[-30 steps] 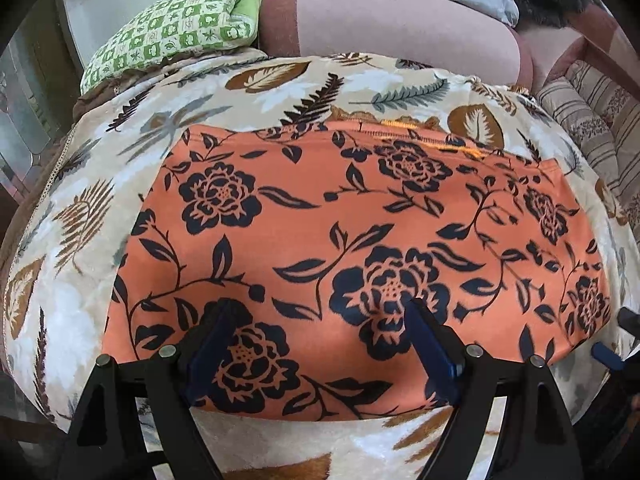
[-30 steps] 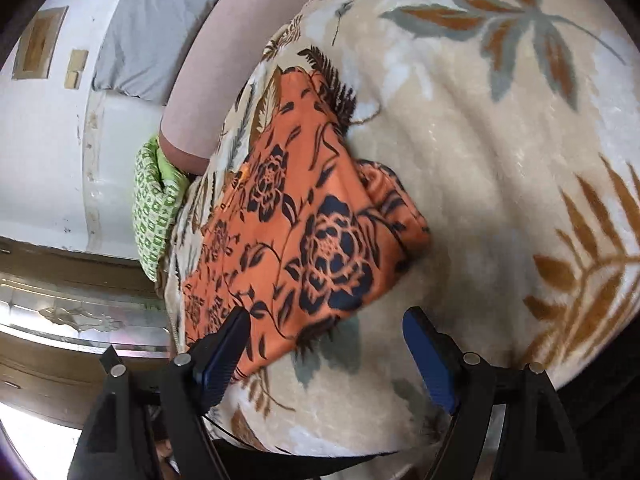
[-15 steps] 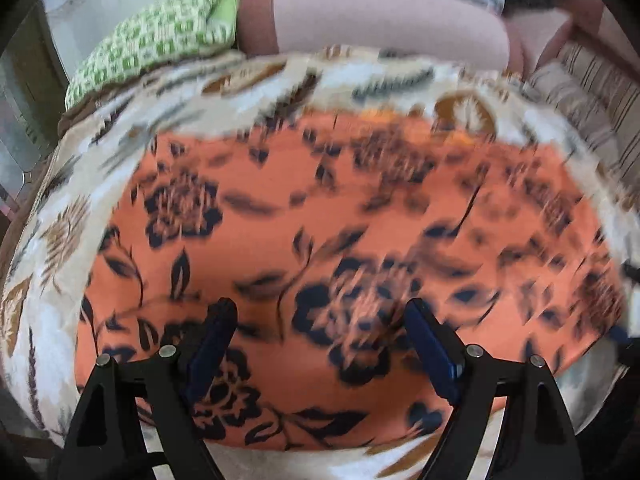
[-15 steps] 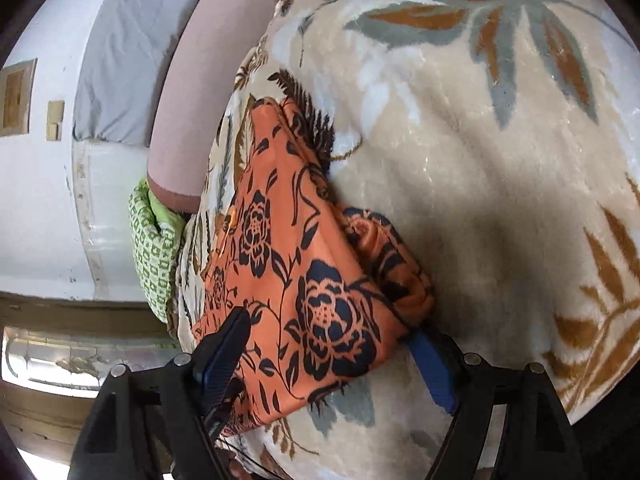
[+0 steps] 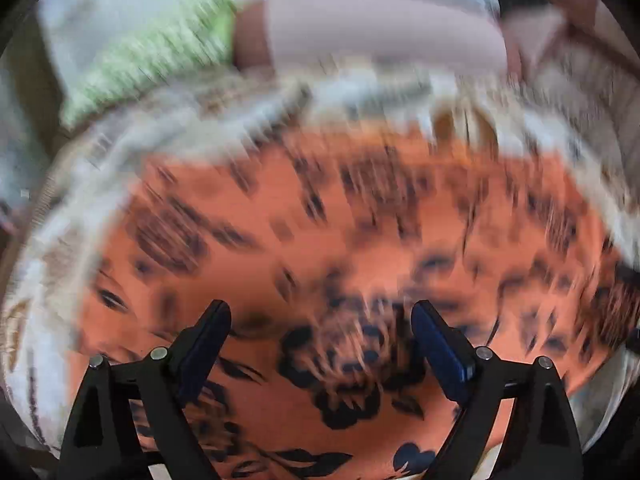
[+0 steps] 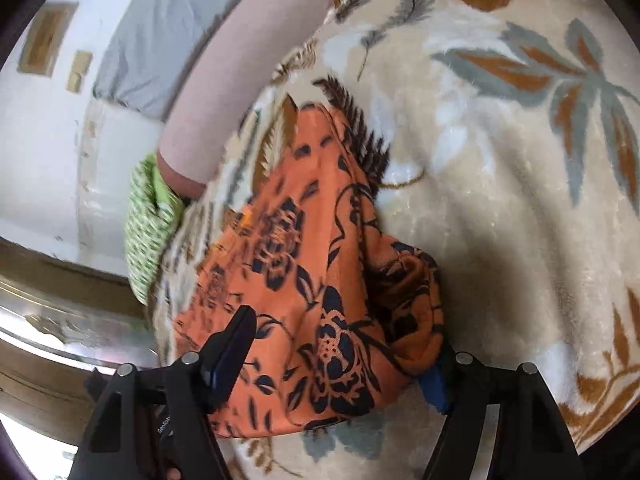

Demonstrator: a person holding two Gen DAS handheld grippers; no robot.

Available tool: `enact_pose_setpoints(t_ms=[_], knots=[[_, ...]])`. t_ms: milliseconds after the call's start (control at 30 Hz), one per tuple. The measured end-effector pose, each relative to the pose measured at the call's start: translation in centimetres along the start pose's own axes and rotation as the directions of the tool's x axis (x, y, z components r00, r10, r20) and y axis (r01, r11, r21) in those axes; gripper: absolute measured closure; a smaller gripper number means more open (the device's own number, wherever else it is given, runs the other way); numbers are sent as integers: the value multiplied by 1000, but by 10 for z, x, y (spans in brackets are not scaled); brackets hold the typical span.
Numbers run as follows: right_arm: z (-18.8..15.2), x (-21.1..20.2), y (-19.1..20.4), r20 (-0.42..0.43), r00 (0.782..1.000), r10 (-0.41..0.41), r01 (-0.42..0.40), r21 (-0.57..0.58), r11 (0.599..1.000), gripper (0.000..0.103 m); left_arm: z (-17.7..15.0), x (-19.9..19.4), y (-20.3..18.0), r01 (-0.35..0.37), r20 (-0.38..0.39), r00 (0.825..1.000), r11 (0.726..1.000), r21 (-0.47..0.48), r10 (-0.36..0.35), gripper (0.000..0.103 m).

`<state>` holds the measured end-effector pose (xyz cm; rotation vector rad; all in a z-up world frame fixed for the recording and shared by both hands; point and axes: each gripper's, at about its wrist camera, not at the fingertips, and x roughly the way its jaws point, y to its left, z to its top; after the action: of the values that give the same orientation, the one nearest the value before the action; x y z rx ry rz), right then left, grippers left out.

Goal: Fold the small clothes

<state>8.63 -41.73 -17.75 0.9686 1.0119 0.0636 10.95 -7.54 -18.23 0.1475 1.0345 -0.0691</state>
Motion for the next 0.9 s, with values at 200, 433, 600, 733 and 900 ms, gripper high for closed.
enact_pose_setpoints(t_ms=[200,433,600,733,900], knots=[[3,4,0,7,1000,-18,18,-16,1000,34,-2,-27,2,12,97,995,999,-34,-8,10],[6,10,8,11,998,-64,65,-38,997,36,-20,1,-1,-35,53,998,999,29,33,3],[9,17,21,-14,993,-119,117,-95,989,87,-17,-1,4,-11,43,999,1000,25,10,4],[7,16,22,-5,990,-144,143,-104,984,83,-14,-34,21,40,110,993,998,-41,-35,13],[3,21,18,-2,992,-130,129,-87,988,61,-18,-1,20,10,5,1000,1000,2,-10,11]])
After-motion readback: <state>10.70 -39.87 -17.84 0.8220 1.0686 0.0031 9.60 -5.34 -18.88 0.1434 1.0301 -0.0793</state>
